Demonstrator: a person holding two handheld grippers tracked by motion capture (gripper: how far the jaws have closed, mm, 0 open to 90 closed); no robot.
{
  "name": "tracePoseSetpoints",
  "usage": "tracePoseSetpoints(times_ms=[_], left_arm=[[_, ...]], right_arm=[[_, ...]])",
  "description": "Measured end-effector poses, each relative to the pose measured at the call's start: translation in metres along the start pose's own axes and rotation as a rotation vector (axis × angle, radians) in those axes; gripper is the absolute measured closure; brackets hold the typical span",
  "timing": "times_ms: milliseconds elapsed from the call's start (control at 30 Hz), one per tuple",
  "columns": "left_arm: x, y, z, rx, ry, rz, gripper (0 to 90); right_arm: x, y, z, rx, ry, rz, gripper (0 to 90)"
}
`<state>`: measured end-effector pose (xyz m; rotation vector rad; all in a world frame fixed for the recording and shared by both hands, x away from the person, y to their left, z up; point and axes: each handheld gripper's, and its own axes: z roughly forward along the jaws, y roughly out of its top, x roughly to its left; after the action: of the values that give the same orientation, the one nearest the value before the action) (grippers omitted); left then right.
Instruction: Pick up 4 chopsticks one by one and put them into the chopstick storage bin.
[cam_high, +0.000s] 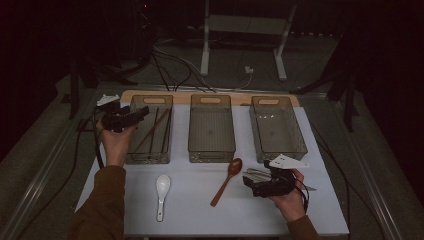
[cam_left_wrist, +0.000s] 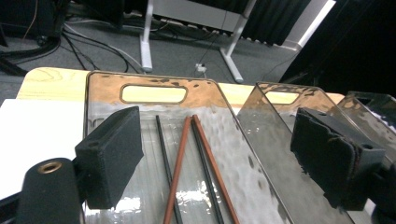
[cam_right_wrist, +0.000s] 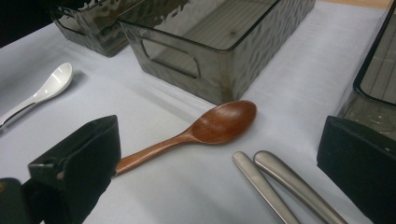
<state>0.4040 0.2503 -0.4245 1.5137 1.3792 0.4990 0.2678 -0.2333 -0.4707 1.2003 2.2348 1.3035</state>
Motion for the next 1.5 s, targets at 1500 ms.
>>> tracePoseSetpoints(times_ms=[1500], left_arm=[[-0.051, -0.058, -0.058, -0.005, -0.091, 0.144, 0.7]], right_arm=[[-0.022, -0.003, -0.019, -0.118, -0.017, -0.008, 0.0]])
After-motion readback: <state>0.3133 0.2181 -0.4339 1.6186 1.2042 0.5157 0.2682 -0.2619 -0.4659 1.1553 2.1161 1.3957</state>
